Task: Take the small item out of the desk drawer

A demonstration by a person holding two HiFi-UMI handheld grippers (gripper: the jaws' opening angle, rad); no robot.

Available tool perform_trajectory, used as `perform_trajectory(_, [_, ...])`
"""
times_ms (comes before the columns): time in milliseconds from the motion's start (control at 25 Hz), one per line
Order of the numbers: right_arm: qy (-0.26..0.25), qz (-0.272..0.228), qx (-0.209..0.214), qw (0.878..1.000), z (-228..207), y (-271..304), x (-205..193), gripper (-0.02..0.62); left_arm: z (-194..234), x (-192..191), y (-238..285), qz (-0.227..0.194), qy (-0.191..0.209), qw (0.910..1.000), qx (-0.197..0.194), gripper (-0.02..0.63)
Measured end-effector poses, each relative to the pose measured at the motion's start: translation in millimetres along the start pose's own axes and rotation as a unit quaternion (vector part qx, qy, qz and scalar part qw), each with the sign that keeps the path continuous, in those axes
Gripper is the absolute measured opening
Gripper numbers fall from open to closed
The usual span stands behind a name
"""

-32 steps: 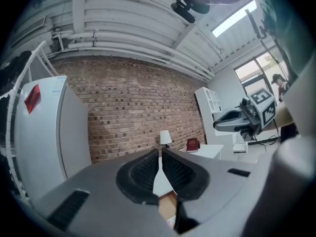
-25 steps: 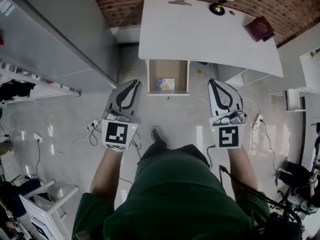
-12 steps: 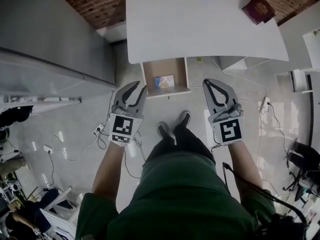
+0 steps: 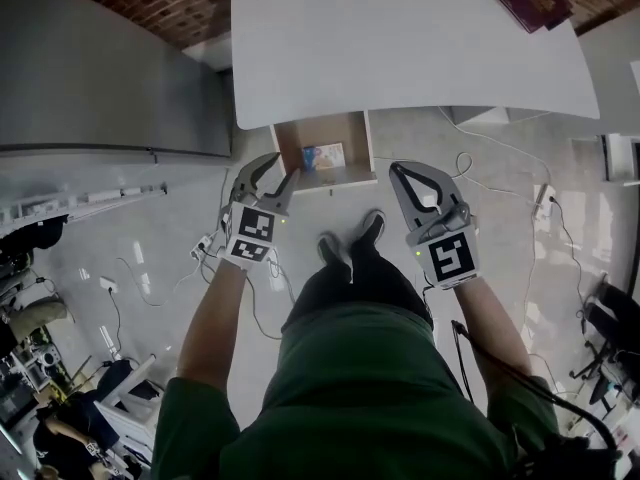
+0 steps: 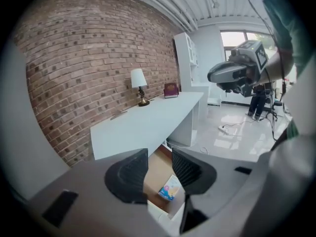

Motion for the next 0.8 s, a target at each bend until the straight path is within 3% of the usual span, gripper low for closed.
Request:
perform_trajectory(280, [0.024,0.015,0.02,0.999,-11,16,-41,0.003,-18,-26,62,0.062,0.052,0.9956,-0.047,0.146])
perform_trajectory(520, [0.049,0.037,0.023,0.998,-6,30,-78,0.003,-34,-74,114,0.12,0.091,0.9819,-0.115,0.144])
perform_trajectory(800, [0.067,0.07,0.0,0.995,8,42,-114,0.003,-45,-125,162,0.153,0.122,0.9664,-0.167,0.144])
Point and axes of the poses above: the fingertips, and each gripper's own axes: y forward along the fingers, z to its left, x out of its top, the point moved 2 cm from there along -y, backward along the fingers
